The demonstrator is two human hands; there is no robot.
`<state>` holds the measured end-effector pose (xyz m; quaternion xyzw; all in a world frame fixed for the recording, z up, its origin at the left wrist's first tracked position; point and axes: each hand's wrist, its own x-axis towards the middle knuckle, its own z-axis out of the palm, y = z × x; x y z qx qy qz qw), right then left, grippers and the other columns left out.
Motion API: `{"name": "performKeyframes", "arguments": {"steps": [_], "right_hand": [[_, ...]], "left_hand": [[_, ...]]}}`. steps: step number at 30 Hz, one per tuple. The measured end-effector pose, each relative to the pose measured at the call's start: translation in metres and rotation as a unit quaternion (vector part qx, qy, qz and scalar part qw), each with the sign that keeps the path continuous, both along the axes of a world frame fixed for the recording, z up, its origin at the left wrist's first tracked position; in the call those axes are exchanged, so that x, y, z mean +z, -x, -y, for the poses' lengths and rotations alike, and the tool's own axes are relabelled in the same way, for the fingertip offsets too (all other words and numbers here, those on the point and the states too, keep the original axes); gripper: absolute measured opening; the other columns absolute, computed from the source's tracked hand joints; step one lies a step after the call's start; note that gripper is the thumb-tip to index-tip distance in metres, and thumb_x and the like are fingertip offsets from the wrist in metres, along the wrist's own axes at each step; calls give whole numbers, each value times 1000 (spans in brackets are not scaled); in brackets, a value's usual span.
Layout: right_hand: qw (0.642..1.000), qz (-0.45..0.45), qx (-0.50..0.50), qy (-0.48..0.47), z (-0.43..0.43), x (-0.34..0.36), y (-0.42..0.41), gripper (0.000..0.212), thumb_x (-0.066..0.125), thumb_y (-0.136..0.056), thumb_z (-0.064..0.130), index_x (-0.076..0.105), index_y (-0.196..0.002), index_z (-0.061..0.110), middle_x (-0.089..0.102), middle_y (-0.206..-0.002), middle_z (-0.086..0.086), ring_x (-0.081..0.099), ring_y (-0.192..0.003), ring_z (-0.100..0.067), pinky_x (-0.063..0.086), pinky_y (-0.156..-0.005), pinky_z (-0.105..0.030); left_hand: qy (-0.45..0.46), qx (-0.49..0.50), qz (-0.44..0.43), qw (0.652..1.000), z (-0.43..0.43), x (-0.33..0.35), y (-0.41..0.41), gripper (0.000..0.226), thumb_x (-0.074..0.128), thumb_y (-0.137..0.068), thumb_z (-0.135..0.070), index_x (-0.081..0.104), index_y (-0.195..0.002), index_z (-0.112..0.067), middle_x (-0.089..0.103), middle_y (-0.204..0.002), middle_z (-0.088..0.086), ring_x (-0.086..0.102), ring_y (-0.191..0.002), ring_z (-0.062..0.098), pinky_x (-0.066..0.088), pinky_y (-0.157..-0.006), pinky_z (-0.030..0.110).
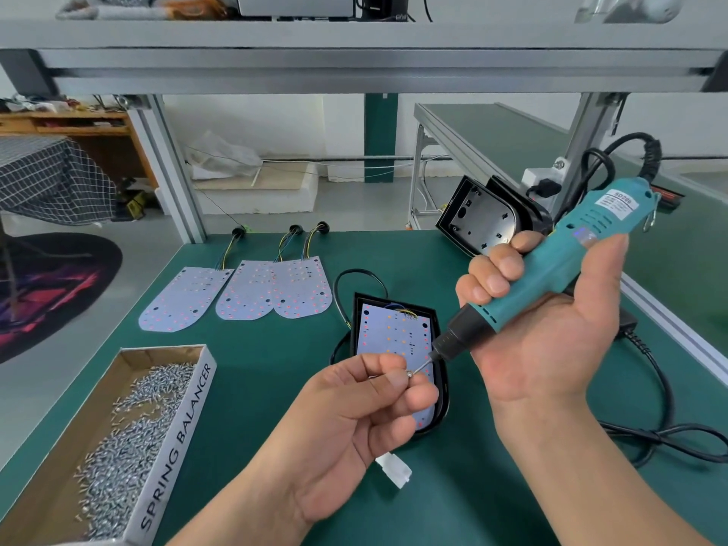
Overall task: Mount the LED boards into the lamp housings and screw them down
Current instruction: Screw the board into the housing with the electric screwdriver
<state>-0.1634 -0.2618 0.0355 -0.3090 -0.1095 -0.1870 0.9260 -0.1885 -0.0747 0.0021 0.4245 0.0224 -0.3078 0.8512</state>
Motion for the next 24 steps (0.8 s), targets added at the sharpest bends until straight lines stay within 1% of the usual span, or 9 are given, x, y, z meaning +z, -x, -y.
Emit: {"name": "performKeyframes", "arguments": {"steps": [6,9,13,16,20,24], "right_hand": [[1000,-7,-2,5,-3,-1,0,58,42,-103,71,55,-94,15,48,-77,-2,43,-64,-19,42,-62,-31],[1000,-10,1,8,-3,-2,-1,58,40,-104,70,55,-94,15,47,-77,-2,43,-64,-19,42,-62,-30],[1000,6,2,26,-5,-1,1,58,39,-105,68,56,-94,14,49,-77,-3,43,-65,-20,43,-63,-31],[999,16,-5,38,-9,0,3,57,39,-105,67,56,-94,14,48,-77,-4,44,-65,-21,44,-64,-32],[999,1,-15,35,-11,0,4,58,41,-102,69,55,-94,14,47,-77,-5,44,-65,-22,44,-64,-32],[1000,-15,-13,9,-7,-3,1,61,45,-99,74,56,-94,14,47,-80,-4,44,-67,-22,44,-65,-31]], "left_hand": [[-9,3,10,1000,1,-2,0,7,81,-79,-7,83,-83,-13,77,-101,21,80,-84,23,63,-59,26],[-8,6,12,1000,1,-2,0,7,81,-79,-6,81,-85,-9,77,-101,23,80,-82,24,63,-59,27],[-16,35,20,999,3,-4,1,23,80,-79,-5,70,-100,-1,77,-100,26,80,-81,26,63,-59,26],[-21,50,27,998,3,-6,2,32,79,-79,-5,66,-107,2,77,-101,27,81,-81,26,63,-59,26],[-26,56,31,998,2,-7,1,35,79,-79,-5,65,-110,4,77,-102,29,81,-81,27,63,-60,26],[-35,62,47,996,2,-8,0,41,82,-75,-8,66,-110,4,78,-103,29,81,-84,29,63,-60,27]]}}
